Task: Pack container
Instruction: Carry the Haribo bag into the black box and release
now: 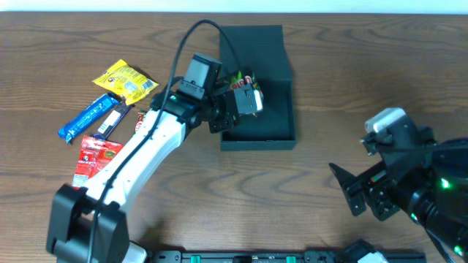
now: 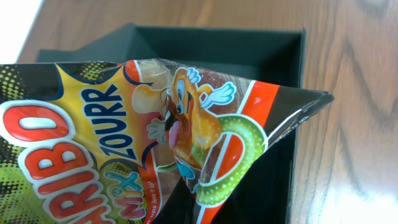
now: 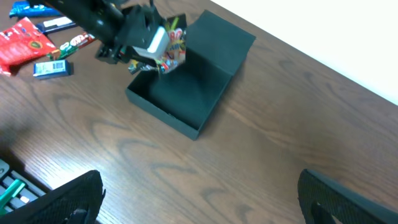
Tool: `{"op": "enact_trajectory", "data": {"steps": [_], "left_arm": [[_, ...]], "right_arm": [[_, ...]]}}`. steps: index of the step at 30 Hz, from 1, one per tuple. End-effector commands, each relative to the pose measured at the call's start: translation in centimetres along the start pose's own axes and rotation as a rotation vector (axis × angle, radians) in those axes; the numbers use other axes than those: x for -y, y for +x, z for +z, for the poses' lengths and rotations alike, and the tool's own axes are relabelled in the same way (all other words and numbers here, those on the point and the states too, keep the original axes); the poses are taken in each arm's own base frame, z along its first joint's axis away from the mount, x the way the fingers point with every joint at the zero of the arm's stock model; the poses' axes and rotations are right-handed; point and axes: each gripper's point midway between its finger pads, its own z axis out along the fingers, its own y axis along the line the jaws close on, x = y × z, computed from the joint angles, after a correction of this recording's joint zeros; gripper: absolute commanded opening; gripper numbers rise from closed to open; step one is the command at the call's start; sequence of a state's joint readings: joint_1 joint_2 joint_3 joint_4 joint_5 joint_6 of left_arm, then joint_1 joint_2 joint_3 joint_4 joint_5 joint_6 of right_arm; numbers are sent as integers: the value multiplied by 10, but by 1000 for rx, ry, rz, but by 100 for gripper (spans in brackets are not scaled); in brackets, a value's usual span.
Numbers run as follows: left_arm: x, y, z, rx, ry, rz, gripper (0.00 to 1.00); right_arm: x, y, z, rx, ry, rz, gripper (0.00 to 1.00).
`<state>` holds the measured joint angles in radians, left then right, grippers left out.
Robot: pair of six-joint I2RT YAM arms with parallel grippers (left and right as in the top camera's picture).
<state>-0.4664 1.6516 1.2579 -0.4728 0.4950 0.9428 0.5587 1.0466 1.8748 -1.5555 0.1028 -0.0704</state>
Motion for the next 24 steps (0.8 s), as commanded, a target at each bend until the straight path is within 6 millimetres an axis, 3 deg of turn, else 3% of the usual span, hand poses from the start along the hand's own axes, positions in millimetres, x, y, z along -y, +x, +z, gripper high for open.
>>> {"op": "enact_trajectory", "data": {"steps": [1,8,15,24], "left_arm": [[7,-8,11,22,37,156,6],[19,-6,32,6,78,187,6],[9,32,57,-138,53,166,6],[10,51,69,-204,62,152,6]], "right_arm": [[0,3,2,-18,1,-10,99],[0,6,1,-32,0,4,99],[0,6,1,-32,0,8,99],[0,6,1,-32,1,8,99]]}}
